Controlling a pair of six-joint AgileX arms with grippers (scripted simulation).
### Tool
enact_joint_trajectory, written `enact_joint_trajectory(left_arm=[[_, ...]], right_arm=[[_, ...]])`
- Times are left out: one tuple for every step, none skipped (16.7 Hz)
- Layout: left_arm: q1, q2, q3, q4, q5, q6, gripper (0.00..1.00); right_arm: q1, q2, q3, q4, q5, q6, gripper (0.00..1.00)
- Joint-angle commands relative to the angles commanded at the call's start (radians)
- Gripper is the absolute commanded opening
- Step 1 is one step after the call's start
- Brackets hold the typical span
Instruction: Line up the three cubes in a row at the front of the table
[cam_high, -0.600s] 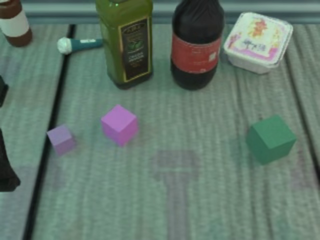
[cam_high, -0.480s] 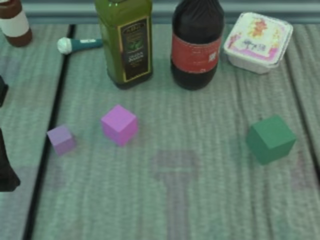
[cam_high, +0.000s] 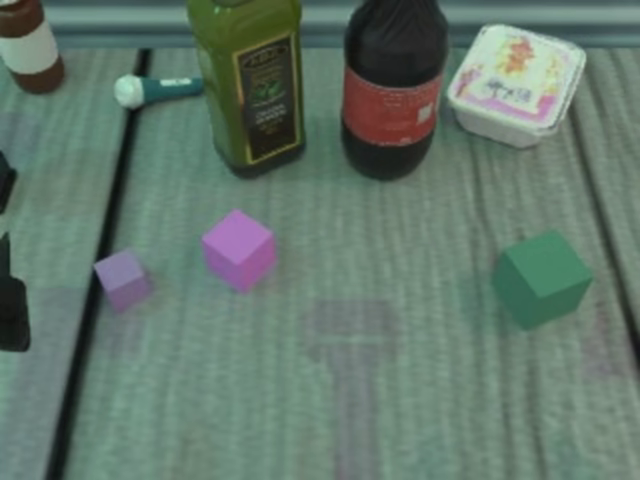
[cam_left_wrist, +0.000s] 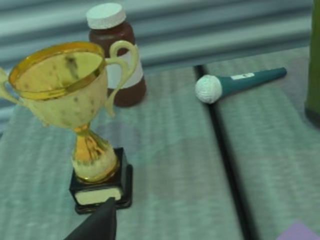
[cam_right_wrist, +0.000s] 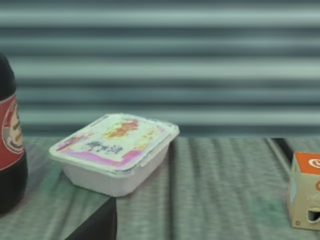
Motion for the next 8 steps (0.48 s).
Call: enact_joint_trajectory(left_arm=[[-0.009, 0.09, 0.067, -0.049, 0.0, 0.039, 1.0], [-0.018, 0.188, 0.137, -0.101, 0.001, 0.08, 1.0], [-0.027, 0.29, 0.209, -0.155, 0.001, 0.123, 1.0], [-0.037, 0.396, 0.283, -0.212, 0.001, 0.167, 1.0], [-0.047, 0.505, 0.357, -0.269, 0.002, 0.211, 1.0], [-0.057, 0.615, 0.432, -0.327, 0.002, 0.257, 1.0], [-0.067, 0.726, 0.507, -0.385, 0.002, 0.301, 1.0], [-0.077, 0.835, 0.581, -0.441, 0.002, 0.345, 1.0]], right_arm=[[0.0, 0.0, 0.0, 0.0, 0.0, 0.0, 1.0], [0.0, 0.0, 0.0, 0.0, 0.0, 0.0, 1.0], [0.0, 0.0, 0.0, 0.0, 0.0, 0.0, 1.0], [0.0, 0.0, 0.0, 0.0, 0.0, 0.0, 1.0], [0.0, 0.0, 0.0, 0.0, 0.0, 0.0, 1.0], [0.0, 0.0, 0.0, 0.0, 0.0, 0.0, 1.0], [0.0, 0.0, 0.0, 0.0, 0.0, 0.0, 1.0], [0.0, 0.0, 0.0, 0.0, 0.0, 0.0, 1.0]])
